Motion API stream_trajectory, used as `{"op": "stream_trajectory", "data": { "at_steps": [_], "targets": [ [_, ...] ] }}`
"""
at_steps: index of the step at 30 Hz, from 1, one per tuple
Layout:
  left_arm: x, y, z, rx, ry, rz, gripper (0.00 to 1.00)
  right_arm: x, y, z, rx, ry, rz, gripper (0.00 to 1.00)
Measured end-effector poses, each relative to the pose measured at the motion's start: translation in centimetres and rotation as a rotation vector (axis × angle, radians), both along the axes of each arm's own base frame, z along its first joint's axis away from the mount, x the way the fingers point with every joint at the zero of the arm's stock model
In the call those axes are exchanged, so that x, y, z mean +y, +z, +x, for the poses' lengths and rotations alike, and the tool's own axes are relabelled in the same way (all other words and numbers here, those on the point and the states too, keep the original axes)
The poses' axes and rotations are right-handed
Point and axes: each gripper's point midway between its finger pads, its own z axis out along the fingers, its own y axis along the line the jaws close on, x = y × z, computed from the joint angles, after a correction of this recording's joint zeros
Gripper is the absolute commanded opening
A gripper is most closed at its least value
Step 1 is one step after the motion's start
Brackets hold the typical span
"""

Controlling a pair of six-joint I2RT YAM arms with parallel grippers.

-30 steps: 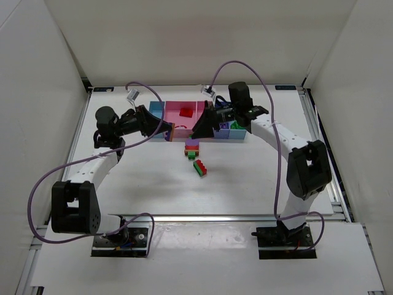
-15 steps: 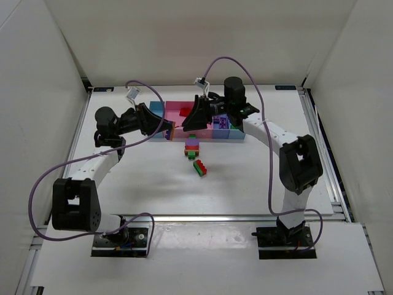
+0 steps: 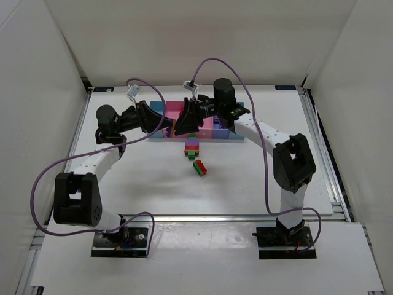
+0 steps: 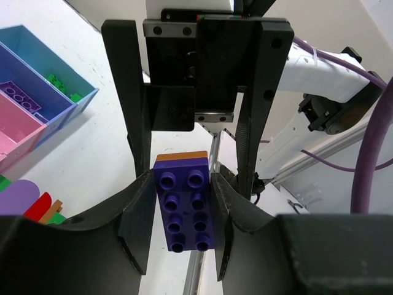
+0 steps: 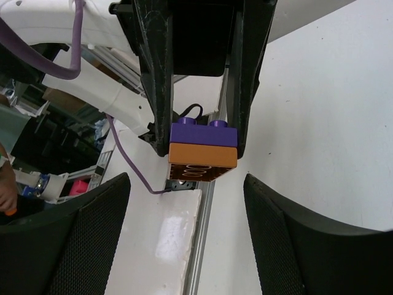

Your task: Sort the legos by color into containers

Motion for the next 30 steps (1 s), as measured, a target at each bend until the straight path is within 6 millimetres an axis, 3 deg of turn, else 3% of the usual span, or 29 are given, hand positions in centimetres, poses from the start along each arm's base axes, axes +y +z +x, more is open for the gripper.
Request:
{"op": "stream_trajectory", "data": {
  "at_steps": [9, 18, 30],
  "targets": [
    [-0.02, 0.59, 0.14, -0.018, -0.001, -0.005, 0.12, 0.48, 0.14, 0.23, -0.007, -0.003, 0.001, 0.74],
    [-0.14, 0.64, 0.07, -0.021, -0.004, -0.005, 0.12, 0.74, -0.06, 0.62, 0.002, -0.022, -0.006, 0.52],
    [-0.48, 0.36, 0.04, -0.013, -0.014, -0.005, 0.12, 0.91, 0.22, 0.75, 0.001, -0.025, -0.003, 0.49]
  ]
}}
